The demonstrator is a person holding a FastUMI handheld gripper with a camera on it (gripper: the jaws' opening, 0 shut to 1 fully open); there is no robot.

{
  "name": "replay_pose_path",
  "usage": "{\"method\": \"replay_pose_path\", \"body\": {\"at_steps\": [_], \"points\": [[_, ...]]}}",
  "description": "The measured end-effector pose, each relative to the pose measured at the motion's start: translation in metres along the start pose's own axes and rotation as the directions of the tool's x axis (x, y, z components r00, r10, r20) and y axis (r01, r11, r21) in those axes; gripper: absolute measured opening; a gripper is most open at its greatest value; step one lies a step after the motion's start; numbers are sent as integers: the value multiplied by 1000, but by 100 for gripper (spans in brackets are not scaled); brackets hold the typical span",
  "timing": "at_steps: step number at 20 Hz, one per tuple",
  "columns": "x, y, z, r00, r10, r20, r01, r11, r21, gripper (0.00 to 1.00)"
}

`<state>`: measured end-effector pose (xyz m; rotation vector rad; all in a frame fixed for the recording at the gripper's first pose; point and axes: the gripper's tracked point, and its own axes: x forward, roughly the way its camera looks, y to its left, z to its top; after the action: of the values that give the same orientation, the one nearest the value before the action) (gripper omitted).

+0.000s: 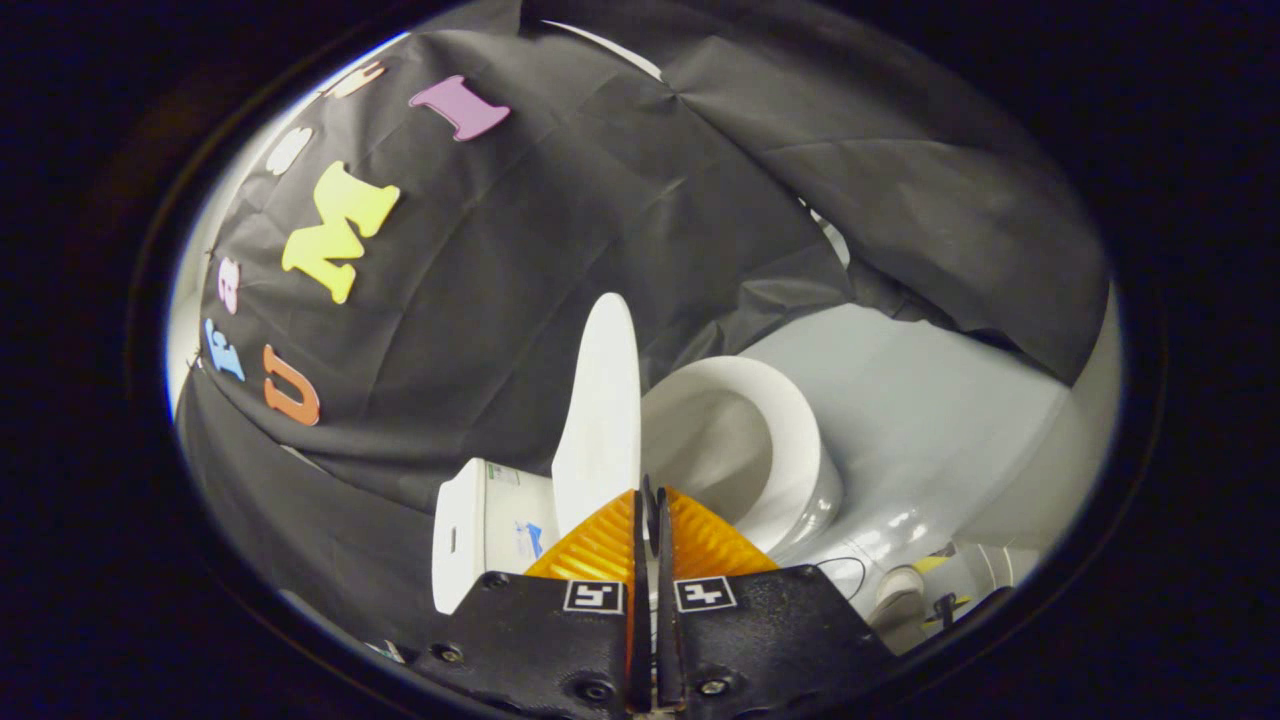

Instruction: Open the toilet lid.

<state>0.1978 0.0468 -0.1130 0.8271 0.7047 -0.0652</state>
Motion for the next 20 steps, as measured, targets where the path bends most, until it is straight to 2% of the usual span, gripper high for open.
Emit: {"method": "replay_pose_path", "body": {"at_steps": [10,15,20], "points": [[-19,44,-5,999,32,12,-31,995,-96,6],[-24,58,-10,1000,8,27,-3,984,-178,6],[-30,77,-15,999,19,37,-10,974,-227,6]]}}
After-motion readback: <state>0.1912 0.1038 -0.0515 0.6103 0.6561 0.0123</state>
